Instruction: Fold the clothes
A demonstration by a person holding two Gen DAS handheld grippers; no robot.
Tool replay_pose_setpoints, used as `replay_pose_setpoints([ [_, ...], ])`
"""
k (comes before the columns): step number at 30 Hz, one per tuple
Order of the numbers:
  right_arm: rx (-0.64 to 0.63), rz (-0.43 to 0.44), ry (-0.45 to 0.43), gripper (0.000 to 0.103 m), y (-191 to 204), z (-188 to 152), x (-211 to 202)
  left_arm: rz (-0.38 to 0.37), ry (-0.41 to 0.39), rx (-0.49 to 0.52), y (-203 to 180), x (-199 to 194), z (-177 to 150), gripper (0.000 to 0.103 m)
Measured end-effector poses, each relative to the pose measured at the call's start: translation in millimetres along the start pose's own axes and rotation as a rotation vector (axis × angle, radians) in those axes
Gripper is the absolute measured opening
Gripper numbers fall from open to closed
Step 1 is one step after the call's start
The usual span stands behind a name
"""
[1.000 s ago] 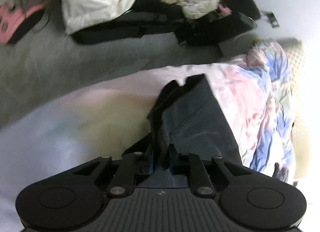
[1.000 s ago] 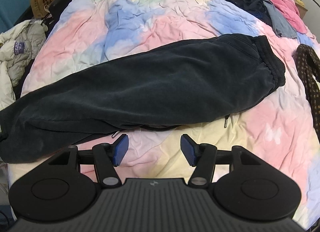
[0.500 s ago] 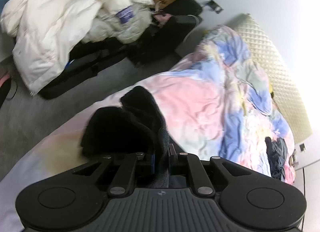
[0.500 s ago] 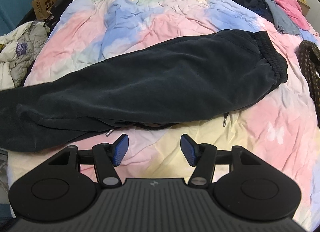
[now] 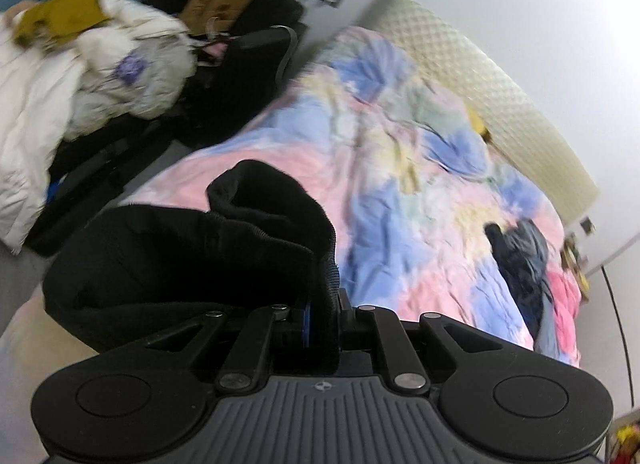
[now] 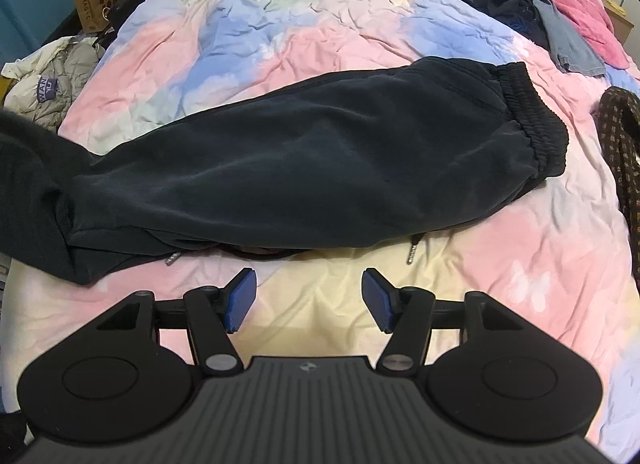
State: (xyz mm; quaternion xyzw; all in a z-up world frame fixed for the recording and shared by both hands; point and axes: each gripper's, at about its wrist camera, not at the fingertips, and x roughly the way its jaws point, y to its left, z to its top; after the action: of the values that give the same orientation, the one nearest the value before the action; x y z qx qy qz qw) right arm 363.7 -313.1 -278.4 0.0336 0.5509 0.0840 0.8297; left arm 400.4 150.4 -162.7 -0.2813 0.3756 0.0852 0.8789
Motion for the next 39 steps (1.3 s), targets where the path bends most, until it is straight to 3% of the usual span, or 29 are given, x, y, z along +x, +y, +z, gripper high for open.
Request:
replay_pose_setpoints([
  [8,0.015,0.030,0.011,0.062,-42.4,-5.8,9.6,-0.027,0.039,0.097,-115.0,36.1,-33.1,0.011],
  [16,0.070,0.038,0.046,0.062,-90.9,-23.3,23.2,-0.050,0.124,0.192,-213.2,113.7,-85.4,0.011],
  [22,0.139,0.033,0.064,0.062,-127.8,-36.4,34.3,-0.040,0.205,0.286,-270.6,179.2,-144.3,0.011],
  [28,0.177,0.030,0.066,0.062,-151.5,-43.2,43.1,0.012,0.329,0.362,-284.6,243.5,-206.9,0.011],
  [34,0.201,0.047,0.026,0.062,-164.9,-38.8,41.8,0.031,0.379,0.384,-279.4,265.4,-230.8,0.014],
  [37,0.209,0.075,-0.009,0.062,-166.4,-30.5,36.5,-0.009,0.389,0.355,-274.1,262.9,-225.3,0.025],
  [39,0.211,0.101,-0.032,0.062,-166.3,-20.4,34.7,-0.046,0.398,0.339,-271.5,258.8,-218.5,0.042],
])
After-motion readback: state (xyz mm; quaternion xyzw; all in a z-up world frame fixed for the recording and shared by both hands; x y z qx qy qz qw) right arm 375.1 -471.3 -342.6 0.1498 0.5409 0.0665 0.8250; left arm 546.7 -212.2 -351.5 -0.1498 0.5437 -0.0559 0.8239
